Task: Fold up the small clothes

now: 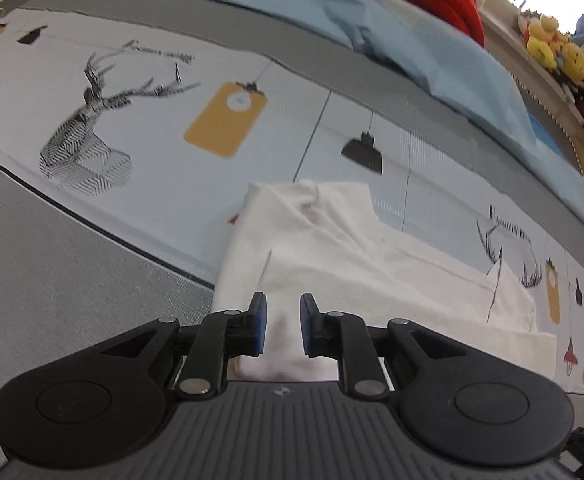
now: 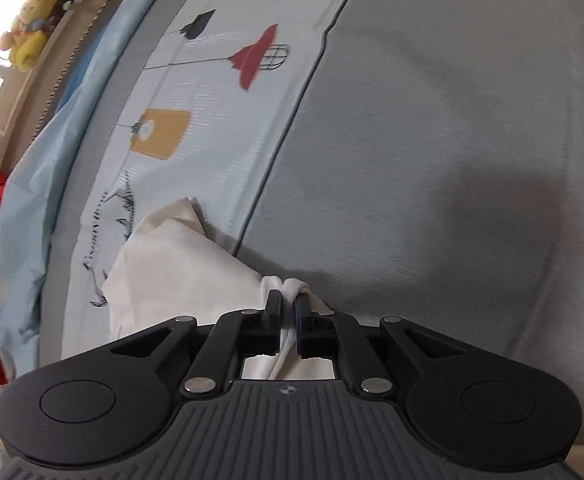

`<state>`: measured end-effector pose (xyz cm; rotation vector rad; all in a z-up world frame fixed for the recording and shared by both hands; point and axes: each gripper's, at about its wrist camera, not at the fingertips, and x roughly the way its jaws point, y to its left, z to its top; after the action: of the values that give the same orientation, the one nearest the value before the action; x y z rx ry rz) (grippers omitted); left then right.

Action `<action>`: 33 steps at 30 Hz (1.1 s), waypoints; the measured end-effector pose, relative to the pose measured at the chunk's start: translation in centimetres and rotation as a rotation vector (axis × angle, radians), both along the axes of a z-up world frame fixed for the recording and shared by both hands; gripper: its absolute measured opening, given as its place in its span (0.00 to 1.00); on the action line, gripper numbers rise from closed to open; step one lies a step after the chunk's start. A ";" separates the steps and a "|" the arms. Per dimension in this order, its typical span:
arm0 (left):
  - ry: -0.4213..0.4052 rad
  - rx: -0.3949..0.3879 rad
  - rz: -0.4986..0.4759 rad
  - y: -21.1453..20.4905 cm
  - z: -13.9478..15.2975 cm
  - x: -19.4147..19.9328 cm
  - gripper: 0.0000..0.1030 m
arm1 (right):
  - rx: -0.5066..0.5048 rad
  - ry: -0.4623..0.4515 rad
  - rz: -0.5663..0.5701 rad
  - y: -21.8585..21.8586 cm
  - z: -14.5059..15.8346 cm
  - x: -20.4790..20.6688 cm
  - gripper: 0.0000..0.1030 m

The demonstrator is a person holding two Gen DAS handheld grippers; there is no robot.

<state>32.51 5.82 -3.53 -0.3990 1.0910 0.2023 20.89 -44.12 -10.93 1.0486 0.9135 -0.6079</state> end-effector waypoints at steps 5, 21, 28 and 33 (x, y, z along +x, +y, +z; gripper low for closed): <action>0.062 -0.035 -0.013 0.2 -2.6 0.5 0.19 | -0.176 -0.125 0.008 0.1 4.0 0.1 0.11; 0.199 -0.002 0.013 1.3 -6.1 0.4 0.19 | 0.054 -0.217 0.288 -3.6 -3.1 11.4 0.44; 0.200 0.002 0.003 1.4 -6.2 0.6 0.19 | -0.044 -0.164 0.462 -0.9 -2.8 13.8 0.45; 0.199 0.009 -0.004 1.3 -6.2 0.6 0.19 | -0.161 -0.140 0.499 -0.7 -2.4 13.9 0.06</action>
<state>33.09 7.07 -9.74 -0.3748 1.2859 0.2471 34.84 -44.82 -13.29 0.6722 0.9408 -0.1833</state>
